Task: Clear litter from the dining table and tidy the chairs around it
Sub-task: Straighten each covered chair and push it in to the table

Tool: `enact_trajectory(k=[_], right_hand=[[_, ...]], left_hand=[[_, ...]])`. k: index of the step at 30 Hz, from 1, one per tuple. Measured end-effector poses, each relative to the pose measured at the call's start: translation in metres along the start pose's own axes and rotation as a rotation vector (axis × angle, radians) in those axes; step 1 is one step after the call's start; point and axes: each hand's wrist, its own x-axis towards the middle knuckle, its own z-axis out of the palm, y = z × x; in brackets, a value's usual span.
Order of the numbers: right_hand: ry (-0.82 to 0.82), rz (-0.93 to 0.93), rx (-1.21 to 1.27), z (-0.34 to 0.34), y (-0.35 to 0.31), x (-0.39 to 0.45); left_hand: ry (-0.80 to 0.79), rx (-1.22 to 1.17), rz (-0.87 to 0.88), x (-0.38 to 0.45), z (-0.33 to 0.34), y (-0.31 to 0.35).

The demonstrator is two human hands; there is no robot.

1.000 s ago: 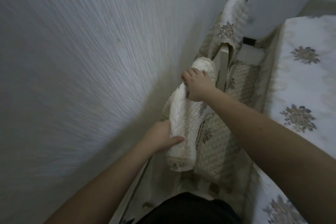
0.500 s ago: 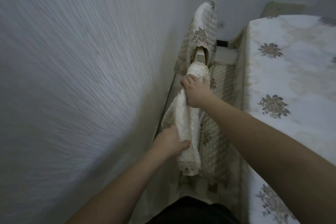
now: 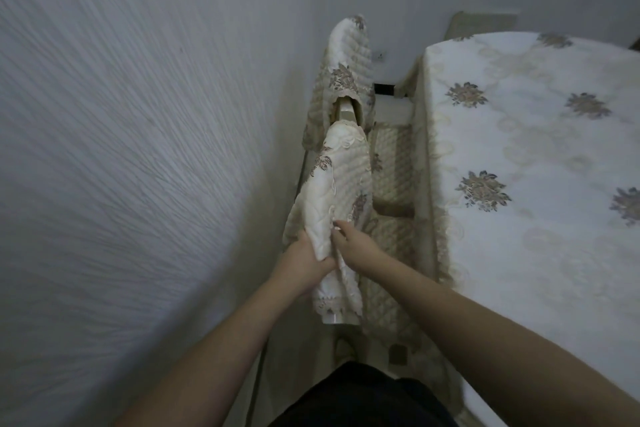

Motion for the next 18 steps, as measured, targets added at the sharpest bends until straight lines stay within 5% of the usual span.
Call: enact_trajectory(k=[11,18], right_hand=[[-0.102,0.146,0.187,0.044,0.015,-0.053],[-0.094,0.044,0.207,0.043,0.001,-0.068]], left_hand=[[-0.09,0.07,-0.019,0.018,-0.008,-0.023],[0.132,-0.14,-0.018,0.043,-0.018,-0.015]])
